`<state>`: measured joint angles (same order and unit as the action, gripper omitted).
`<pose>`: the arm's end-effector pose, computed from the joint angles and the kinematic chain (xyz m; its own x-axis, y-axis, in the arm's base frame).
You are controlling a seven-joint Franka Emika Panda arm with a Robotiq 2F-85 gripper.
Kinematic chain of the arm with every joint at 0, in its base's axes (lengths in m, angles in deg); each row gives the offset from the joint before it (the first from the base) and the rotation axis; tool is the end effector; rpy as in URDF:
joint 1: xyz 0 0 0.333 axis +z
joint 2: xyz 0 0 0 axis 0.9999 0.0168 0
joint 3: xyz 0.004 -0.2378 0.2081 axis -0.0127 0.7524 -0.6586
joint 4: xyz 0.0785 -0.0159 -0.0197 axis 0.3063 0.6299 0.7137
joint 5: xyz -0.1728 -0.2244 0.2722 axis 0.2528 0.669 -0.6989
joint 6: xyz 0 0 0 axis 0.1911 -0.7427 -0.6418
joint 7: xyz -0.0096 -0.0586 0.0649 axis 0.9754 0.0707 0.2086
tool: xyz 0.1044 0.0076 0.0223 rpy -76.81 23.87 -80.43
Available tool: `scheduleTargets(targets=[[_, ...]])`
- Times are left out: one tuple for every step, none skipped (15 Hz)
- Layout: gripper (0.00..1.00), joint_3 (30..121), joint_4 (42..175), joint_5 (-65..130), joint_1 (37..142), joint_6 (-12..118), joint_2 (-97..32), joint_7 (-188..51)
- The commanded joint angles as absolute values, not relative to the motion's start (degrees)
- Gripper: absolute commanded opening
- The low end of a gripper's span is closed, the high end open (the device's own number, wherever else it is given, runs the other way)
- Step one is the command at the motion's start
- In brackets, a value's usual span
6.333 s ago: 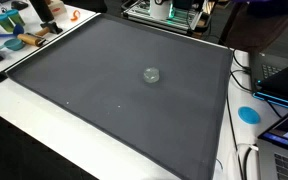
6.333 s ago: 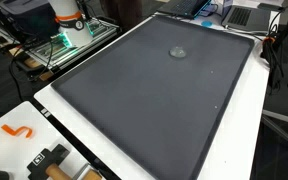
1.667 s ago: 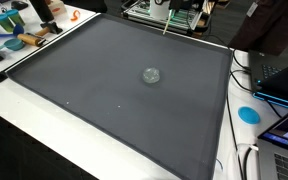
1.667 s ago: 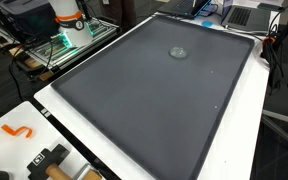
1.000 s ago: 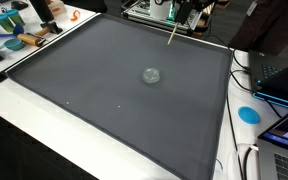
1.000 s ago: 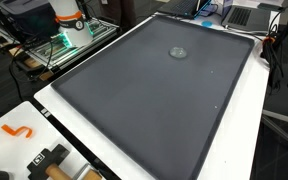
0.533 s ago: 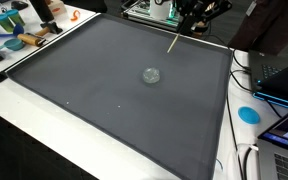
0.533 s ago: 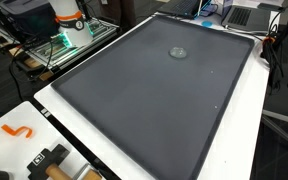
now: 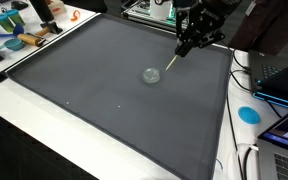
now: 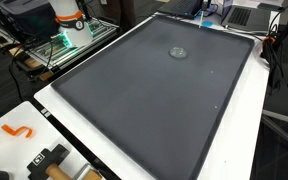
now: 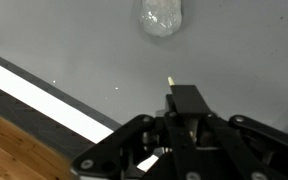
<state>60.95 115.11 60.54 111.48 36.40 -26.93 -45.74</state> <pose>0.5675 0.3232 0.3665 0.9292 0.3555 0.1010 0.2951 -0.8783 0.3762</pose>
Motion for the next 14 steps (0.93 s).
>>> scheduleTargets(targets=[[0.03, 62.88, 114.14, 61.66, 113.57, 35.43, -24.1, -44.02], [0.03, 63.21, 113.86, 61.84, 113.98, 35.32, -23.22, -43.96], [0.03, 63.46, 113.57, 61.77, 114.28, 35.16, -22.45, -44.11], [0.03, 63.77, 113.42, 61.77, 114.58, 35.15, -21.67, -44.06], [0.03, 64.08, 113.37, 61.67, 114.78, 35.42, -21.08, -44.03], [0.03, 64.41, 113.34, 61.67, 114.99, 35.77, -20.56, -43.96], [0.03, 64.79, 113.39, 61.82, 115.16, 36.28, -20.18, -43.79], [0.03, 65.13, 113.22, 61.93, 115.38, 36.35, -19.8, -43.57], [0.03, 65.39, 113.09, 61.94, 115.51, 36.52, -19.49, -43.55], [0.03, 65.65, 112.94, 61.94, 115.6, 36.67, -19.18, -43.51], [0.03, 65.85, 112.84, 61.87, 115.67, 36.91, -18.94, -43.53], [0.03, 66.08, 112.74, 61.97, 115.8, 36.89, -18.72, -43.53], [0.03, 66.19, 112.74, 61.86, 115.77, 37.13, -18.6, -43.58], [0.03, 66.33, 112.85, 61.86, 115.72, 37.52, -18.59, -43.7]])
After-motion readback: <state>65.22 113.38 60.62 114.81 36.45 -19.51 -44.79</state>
